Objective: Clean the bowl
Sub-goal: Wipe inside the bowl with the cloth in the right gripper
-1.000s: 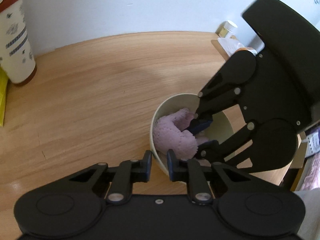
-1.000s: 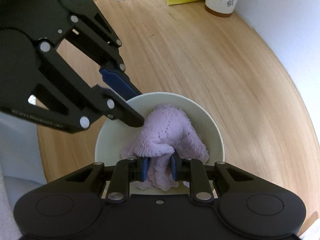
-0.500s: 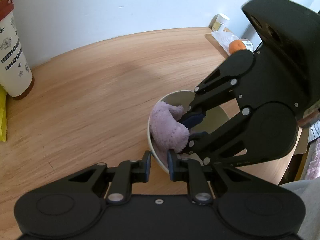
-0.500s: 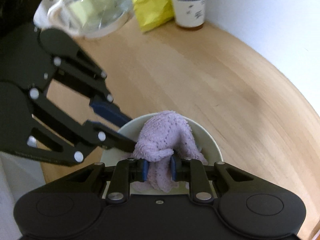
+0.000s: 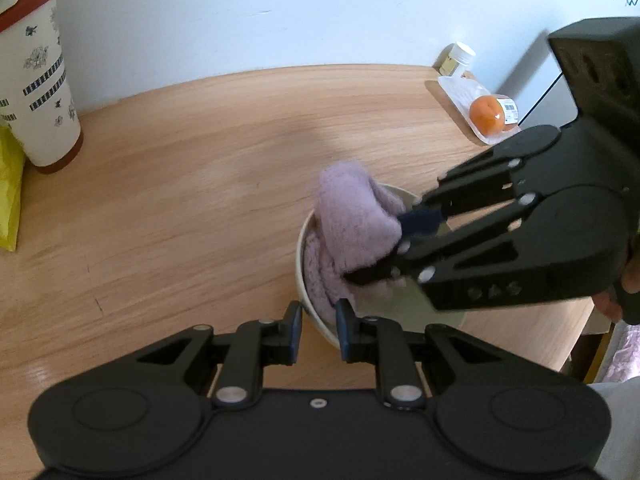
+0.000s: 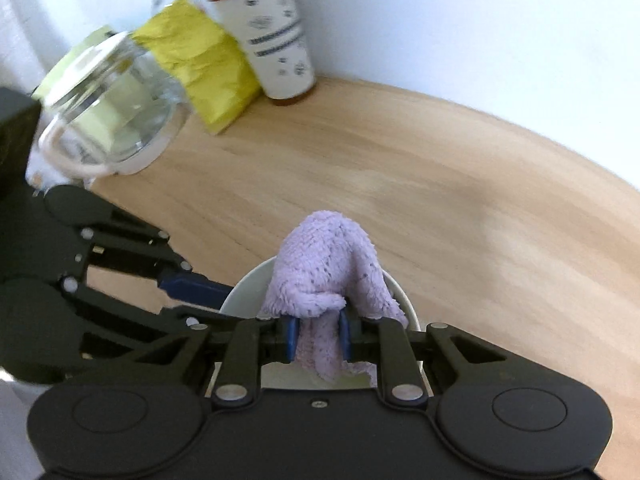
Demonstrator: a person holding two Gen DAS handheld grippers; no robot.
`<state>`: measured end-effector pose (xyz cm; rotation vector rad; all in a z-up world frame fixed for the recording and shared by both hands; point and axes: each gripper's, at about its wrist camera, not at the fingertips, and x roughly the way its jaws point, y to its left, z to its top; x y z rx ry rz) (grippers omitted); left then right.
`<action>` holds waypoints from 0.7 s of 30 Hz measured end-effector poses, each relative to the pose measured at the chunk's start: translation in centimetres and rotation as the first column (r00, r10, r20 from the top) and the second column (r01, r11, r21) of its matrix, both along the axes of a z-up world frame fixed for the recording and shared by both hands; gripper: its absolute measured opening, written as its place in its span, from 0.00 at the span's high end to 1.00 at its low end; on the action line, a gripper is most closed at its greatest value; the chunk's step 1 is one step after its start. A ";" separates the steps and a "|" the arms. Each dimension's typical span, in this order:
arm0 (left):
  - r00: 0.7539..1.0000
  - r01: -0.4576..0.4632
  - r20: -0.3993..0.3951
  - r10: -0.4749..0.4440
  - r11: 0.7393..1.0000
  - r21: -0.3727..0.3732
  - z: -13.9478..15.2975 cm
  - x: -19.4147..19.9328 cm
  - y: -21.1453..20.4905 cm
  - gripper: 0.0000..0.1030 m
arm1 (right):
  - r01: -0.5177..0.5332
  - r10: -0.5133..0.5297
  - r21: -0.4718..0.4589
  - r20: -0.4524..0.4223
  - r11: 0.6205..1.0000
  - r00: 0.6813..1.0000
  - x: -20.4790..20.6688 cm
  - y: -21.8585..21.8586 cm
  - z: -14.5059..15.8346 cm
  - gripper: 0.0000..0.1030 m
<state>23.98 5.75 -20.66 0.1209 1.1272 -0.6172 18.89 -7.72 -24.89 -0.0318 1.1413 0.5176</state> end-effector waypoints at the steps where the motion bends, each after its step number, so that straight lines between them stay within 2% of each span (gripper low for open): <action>1: 1.000 -0.002 0.001 0.002 1.000 0.000 0.0 0.0 0.0 0.83 | 0.013 -0.013 -0.014 -0.018 1.000 1.000 -0.1 -0.1 -0.2 0.79; 3: 1.000 -0.008 0.004 0.008 1.000 -0.002 -0.1 0.0 0.0 0.83 | 0.047 -0.049 -0.023 -0.075 0.999 0.996 0.1 -0.5 -0.8 0.82; 8: 1.000 -0.024 0.007 0.024 1.000 0.005 -0.3 -0.1 0.0 0.84 | 0.090 -0.094 -0.034 -0.145 0.995 0.985 0.5 -0.9 -0.8 0.80; 11: 0.999 -0.032 0.010 0.032 0.999 0.009 -0.3 -0.3 0.0 0.84 | 0.122 -0.128 -0.041 -0.243 0.992 0.961 1.4 -1.0 -1.1 0.80; 15: 0.999 -0.051 0.004 0.050 0.999 0.005 -0.5 -0.5 0.2 0.84 | 0.125 -0.141 -0.069 -0.326 0.990 0.935 2.0 -0.9 -1.5 0.80; 21: 0.999 -0.044 0.018 0.044 0.999 0.005 -0.4 -0.7 -0.1 0.84 | 0.142 -0.170 -0.106 -0.356 0.984 0.919 2.9 -0.4 -1.9 0.82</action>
